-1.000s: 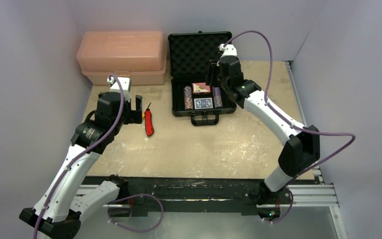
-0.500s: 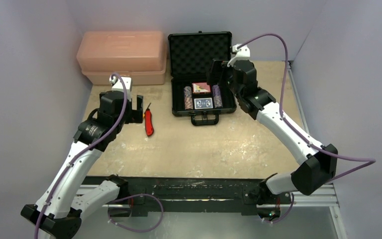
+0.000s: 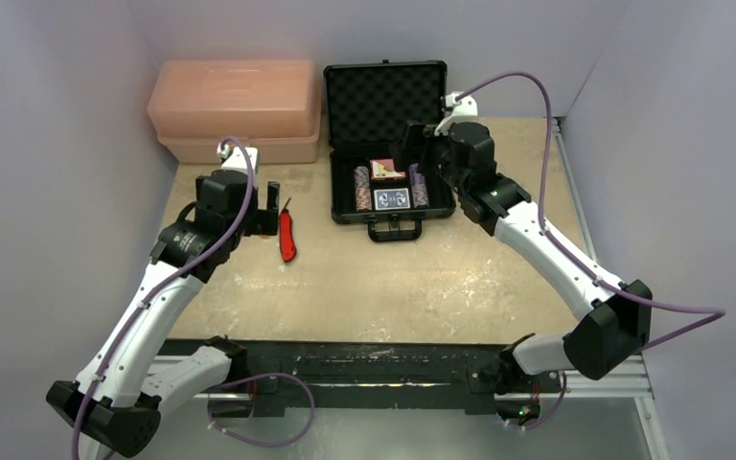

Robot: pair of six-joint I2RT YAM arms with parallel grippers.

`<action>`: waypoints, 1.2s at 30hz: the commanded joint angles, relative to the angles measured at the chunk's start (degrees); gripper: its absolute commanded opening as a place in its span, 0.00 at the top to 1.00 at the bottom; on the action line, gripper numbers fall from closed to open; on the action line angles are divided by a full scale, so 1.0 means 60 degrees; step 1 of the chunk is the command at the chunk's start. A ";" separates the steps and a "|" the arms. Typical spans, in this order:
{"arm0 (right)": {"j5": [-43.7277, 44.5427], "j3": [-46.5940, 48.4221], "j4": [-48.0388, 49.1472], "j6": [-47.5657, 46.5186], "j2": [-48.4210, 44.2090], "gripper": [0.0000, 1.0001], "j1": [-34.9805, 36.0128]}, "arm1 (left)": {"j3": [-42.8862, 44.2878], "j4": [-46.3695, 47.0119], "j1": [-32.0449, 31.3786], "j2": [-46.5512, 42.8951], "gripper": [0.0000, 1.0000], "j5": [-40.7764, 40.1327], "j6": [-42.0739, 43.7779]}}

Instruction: Pack up texas hold em set

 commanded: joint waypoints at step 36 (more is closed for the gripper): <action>0.2187 0.0987 -0.2767 0.0630 0.4489 0.41 -0.2385 | 0.0290 -0.0031 0.0047 0.1356 0.14 0.2802 0.0000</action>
